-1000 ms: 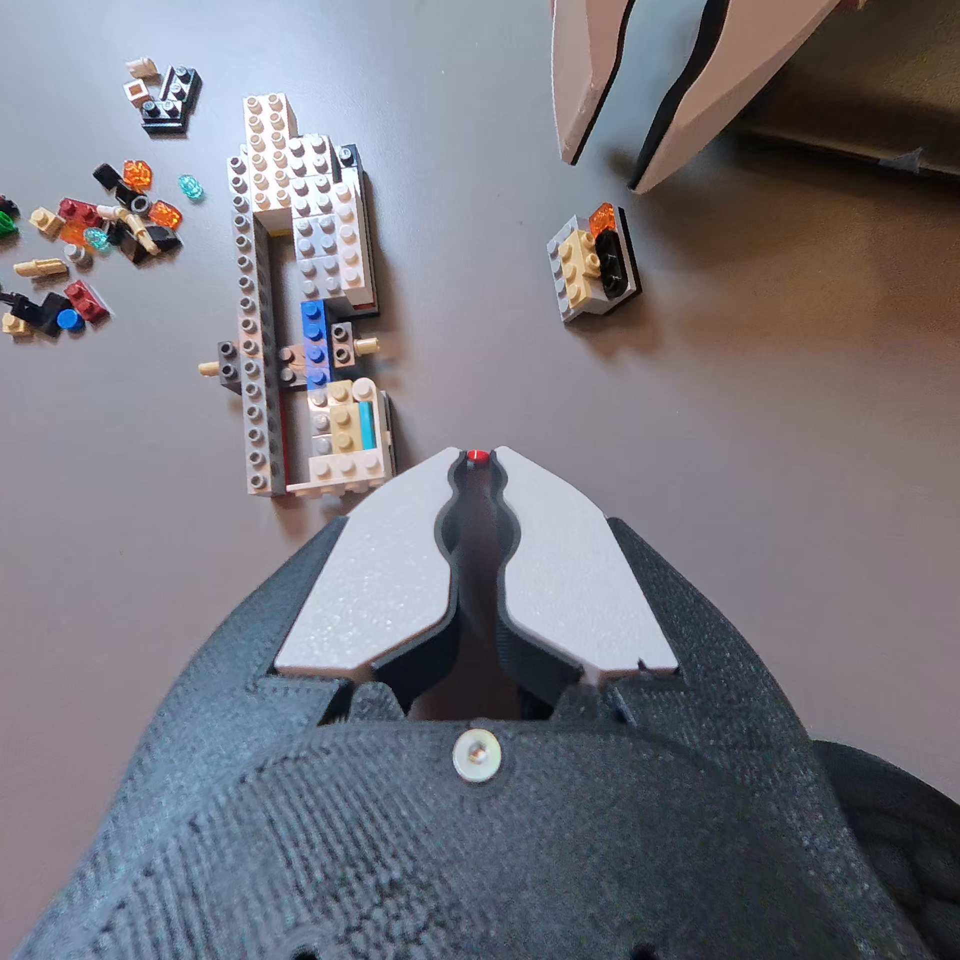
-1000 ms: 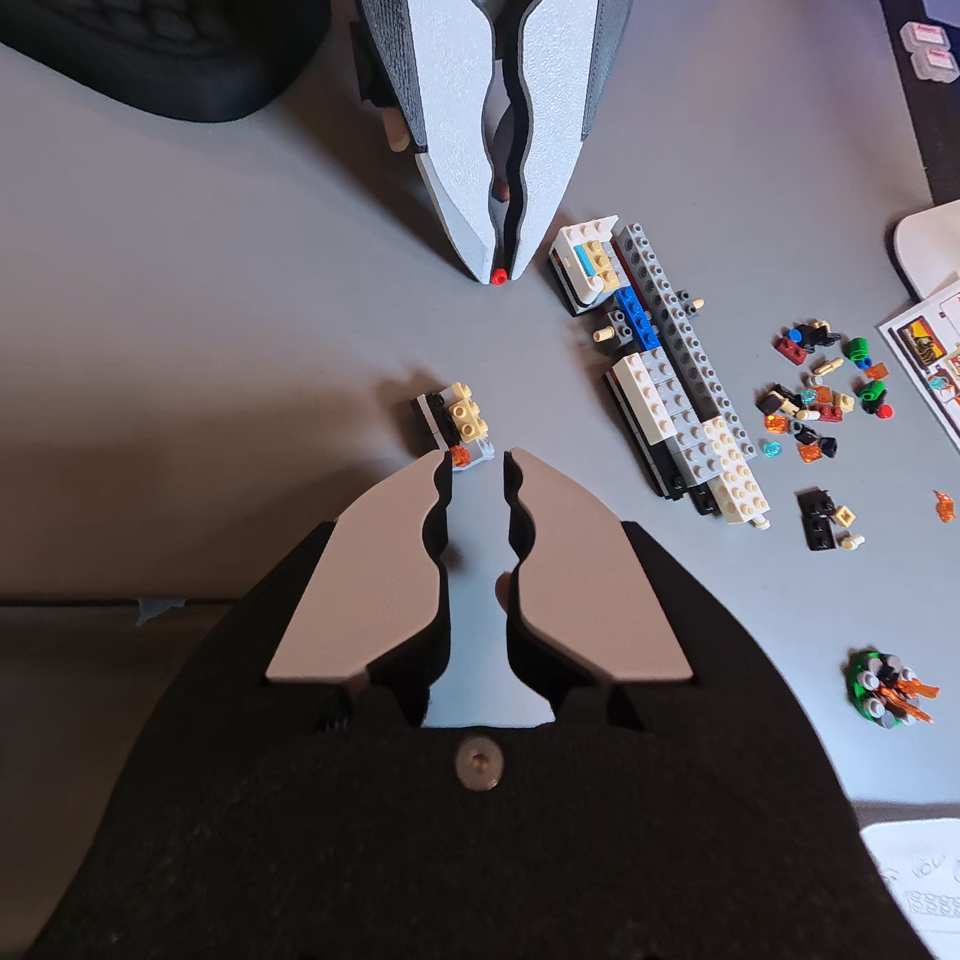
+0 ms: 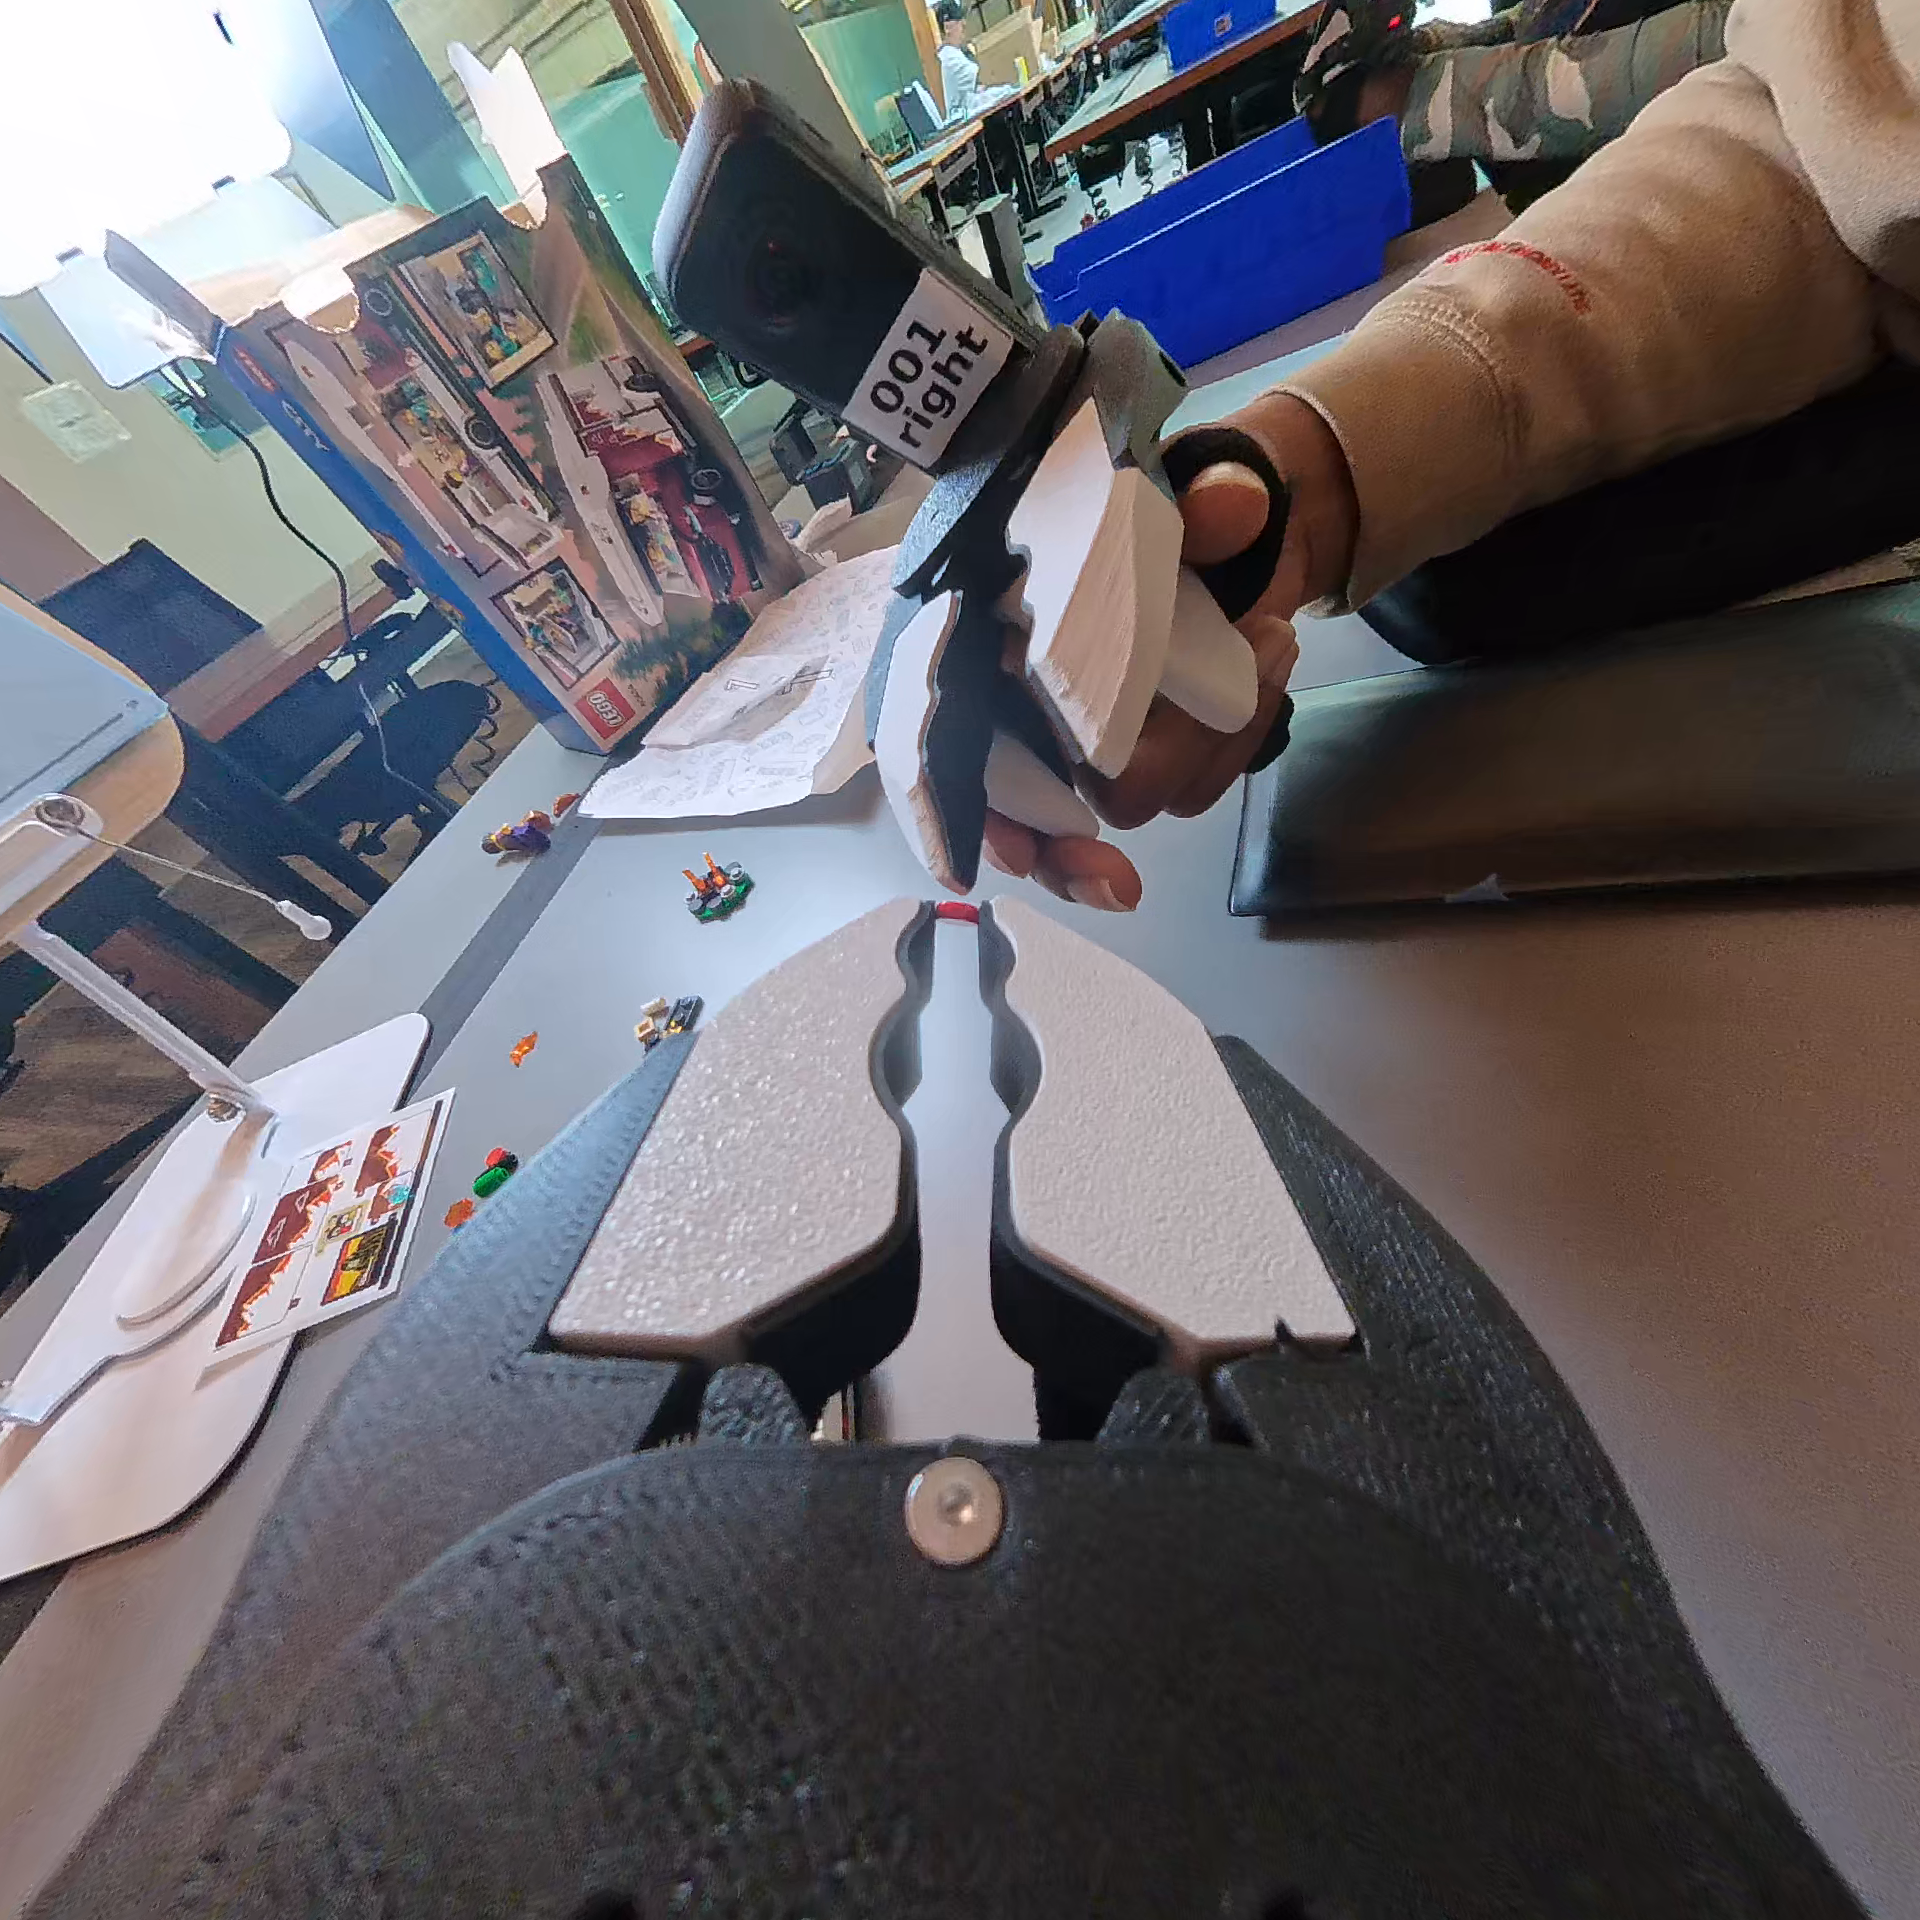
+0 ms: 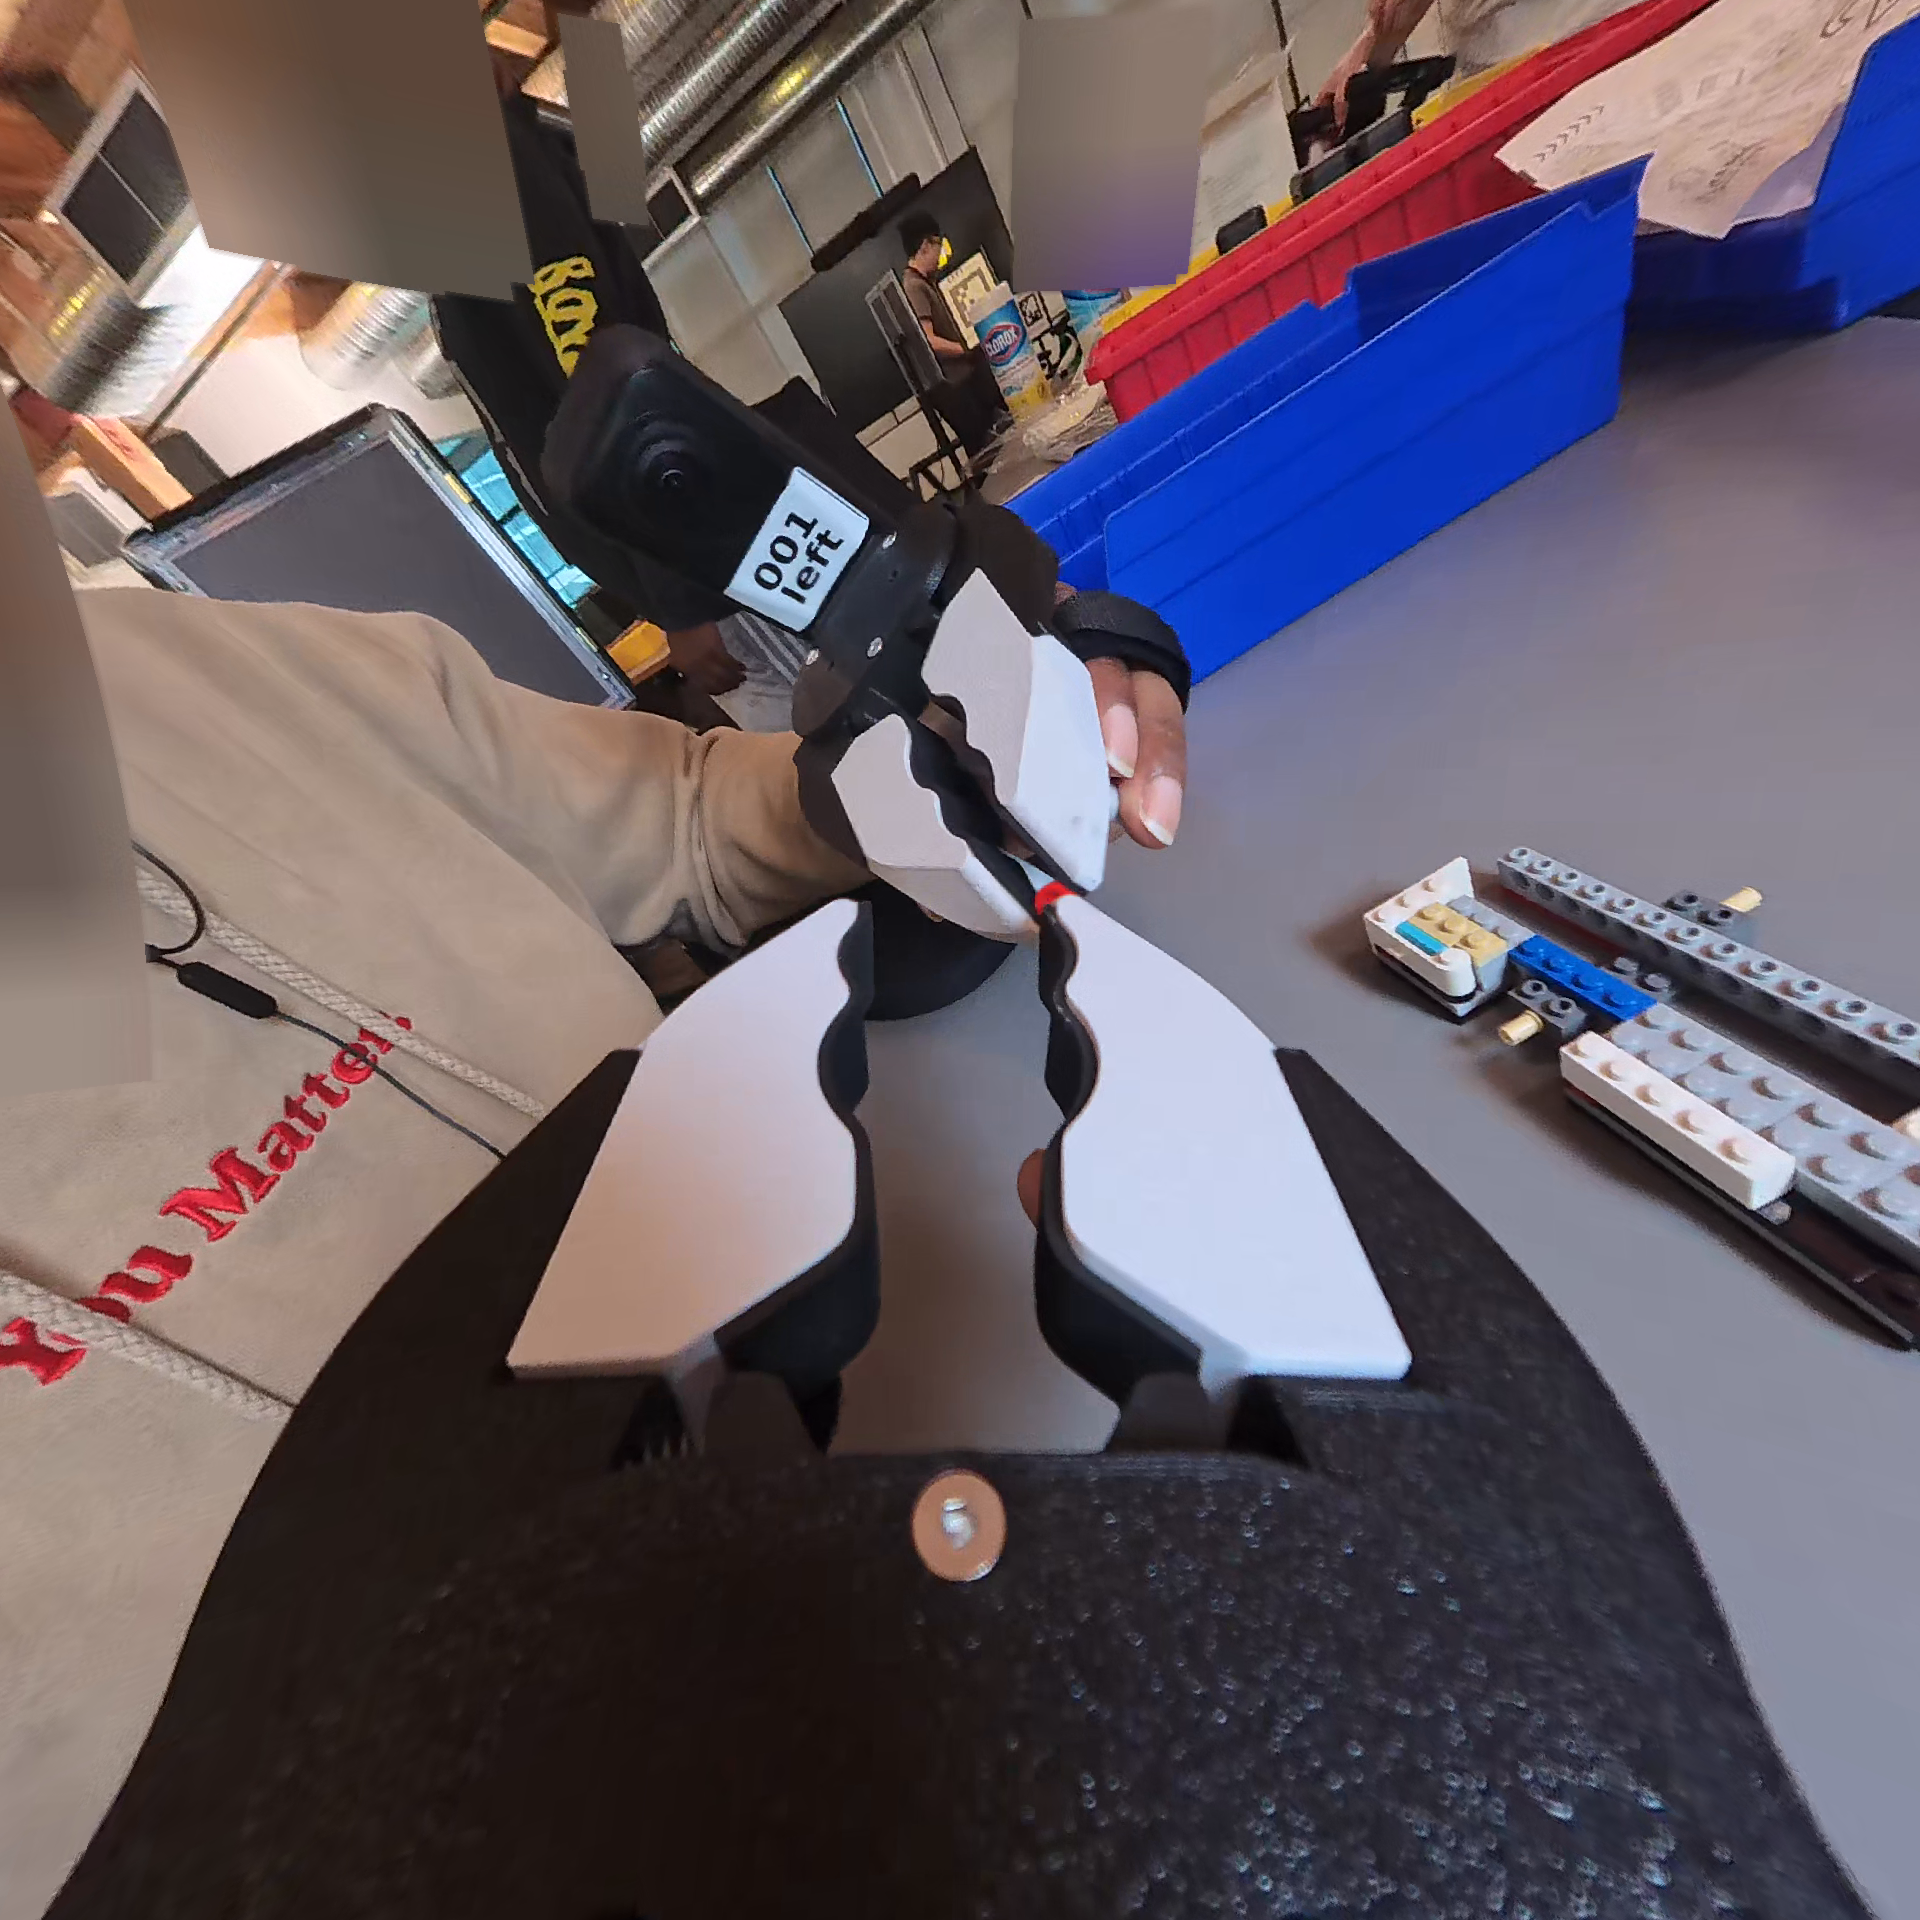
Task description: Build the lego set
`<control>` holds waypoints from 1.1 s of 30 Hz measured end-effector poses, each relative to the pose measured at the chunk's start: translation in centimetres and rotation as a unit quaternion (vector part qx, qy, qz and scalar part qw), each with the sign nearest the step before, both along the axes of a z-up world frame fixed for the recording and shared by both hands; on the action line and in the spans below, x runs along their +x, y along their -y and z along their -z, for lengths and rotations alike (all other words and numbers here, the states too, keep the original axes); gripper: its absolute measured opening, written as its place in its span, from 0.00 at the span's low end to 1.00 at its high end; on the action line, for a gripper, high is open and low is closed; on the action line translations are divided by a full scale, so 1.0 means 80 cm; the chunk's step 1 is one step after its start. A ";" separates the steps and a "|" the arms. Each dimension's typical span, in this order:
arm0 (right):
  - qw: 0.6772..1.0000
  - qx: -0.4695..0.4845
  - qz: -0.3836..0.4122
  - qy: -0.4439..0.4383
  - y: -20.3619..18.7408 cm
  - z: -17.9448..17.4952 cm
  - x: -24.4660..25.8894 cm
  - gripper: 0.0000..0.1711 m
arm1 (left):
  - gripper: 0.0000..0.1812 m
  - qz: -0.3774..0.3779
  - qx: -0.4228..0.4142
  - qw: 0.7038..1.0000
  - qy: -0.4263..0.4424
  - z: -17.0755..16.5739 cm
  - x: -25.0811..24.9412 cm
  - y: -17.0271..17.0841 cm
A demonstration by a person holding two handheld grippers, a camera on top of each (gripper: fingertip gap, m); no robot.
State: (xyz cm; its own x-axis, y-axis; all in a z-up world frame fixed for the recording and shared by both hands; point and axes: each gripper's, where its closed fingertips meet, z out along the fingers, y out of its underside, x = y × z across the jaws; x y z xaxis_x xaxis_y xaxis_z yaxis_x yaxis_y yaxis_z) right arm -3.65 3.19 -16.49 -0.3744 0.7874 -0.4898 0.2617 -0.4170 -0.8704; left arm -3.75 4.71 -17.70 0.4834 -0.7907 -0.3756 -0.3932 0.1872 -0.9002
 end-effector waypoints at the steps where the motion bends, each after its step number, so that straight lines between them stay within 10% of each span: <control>1: 1.000 -0.008 0.003 0.003 -0.002 0.001 -0.001 0.18 | 0.04 0.000 0.002 1.000 0.004 -0.002 0.000 0.000; 33: 1.000 0.010 0.022 -0.007 0.002 -0.004 -0.006 0.16 | 0.04 -0.015 0.001 1.000 0.004 0.003 0.000 -0.007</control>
